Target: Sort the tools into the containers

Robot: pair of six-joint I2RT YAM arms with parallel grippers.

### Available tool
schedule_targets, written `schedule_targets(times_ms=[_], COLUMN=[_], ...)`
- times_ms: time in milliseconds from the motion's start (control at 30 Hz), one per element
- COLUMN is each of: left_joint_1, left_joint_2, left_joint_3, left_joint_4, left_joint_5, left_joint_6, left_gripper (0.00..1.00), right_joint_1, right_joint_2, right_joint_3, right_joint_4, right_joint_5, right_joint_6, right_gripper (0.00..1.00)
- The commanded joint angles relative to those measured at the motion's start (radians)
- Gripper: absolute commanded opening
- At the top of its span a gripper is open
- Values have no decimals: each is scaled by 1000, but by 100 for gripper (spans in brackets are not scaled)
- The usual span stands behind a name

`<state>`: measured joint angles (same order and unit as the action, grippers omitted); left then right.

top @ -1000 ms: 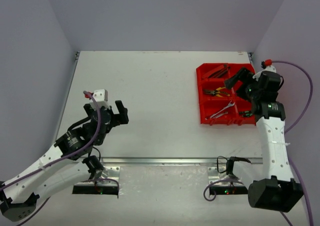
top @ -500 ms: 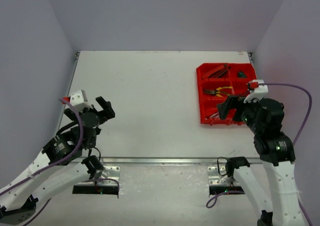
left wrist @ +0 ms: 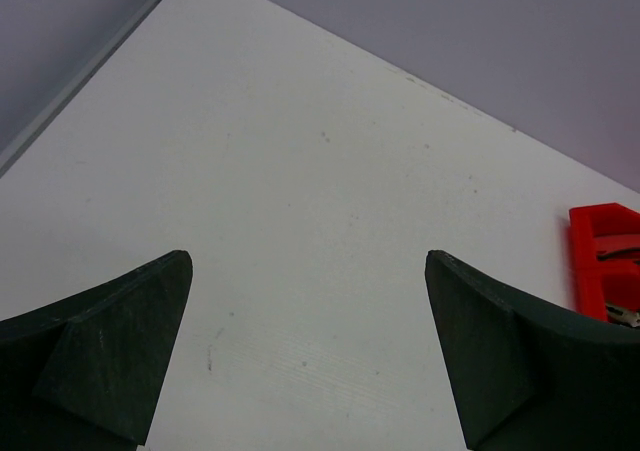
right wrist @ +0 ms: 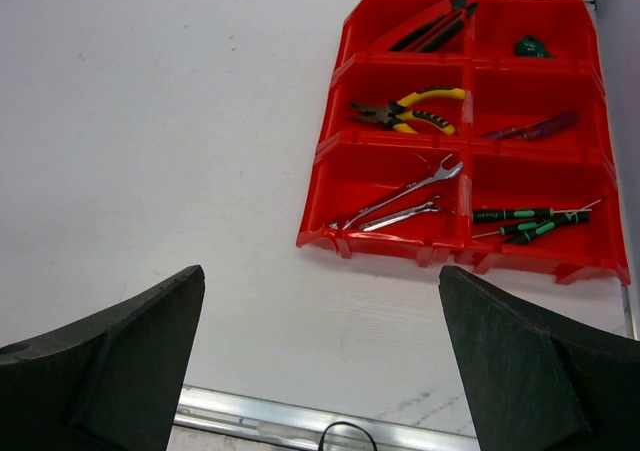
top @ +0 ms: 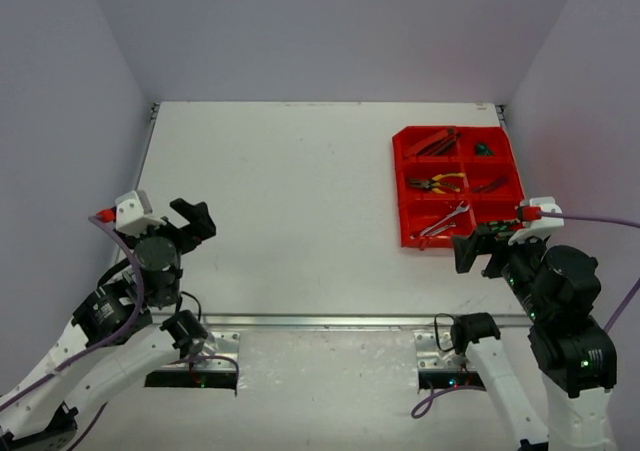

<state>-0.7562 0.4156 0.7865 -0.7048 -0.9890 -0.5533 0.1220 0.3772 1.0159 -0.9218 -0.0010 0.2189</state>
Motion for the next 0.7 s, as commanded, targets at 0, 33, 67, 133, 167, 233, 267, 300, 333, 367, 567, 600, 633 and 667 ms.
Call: schedule_targets(times_ms=[0, 33, 67, 133, 167, 233, 267, 300, 333, 367, 567, 600, 633, 667], left_joint_1=[14, 14, 14, 14, 14, 14, 13, 13, 14, 14, 14, 14, 14, 14], left_joint_2=[-34, -37, -37, -37, -35, -31, -30, -28, -26, -27, -30, -29, -29, -26], left_joint_3=[-18, -20, -20, -20, -20, -20, -20, -20, -20, -20, -23, -23, -24, -24], left_joint_4=[73, 75, 76, 76, 76, 76, 76, 76, 76, 76, 78, 79, 79, 79], left_joint_5=[48, 53, 55, 58, 58, 59, 58, 58, 58, 59, 58, 56, 56, 53], left_joint_6=[48, 51, 53, 53, 55, 55, 56, 56, 55, 55, 56, 56, 56, 56], left_gripper=[100, 100, 100, 100, 100, 100, 100, 100, 100, 100, 100, 100, 100, 100], right_joint_1=[4, 4, 5, 4, 5, 4, 5, 5, 5, 4, 5, 5, 5, 5], right_joint_2=[-18, -18, -18, -18, -17, -17, -17, -18, -21, -21, -22, -22, -24, -30], right_joint_3=[-32, -40, -46, -56, -57, -59, -59, -59, -59, -59, -69, -70, -71, -74], right_joint_4=[23, 28, 32, 37, 40, 41, 42, 43, 44, 46, 57, 58, 58, 64], right_joint_5=[36, 35, 36, 38, 41, 50, 53, 55, 56, 57, 52, 52, 52, 48], right_joint_6=[-15, -15, -15, -15, -15, -13, -13, -13, -12, -12, -7, -5, -3, -3], right_gripper=[99, 99, 99, 99, 99, 99, 99, 99, 99, 99, 99, 99, 99, 99])
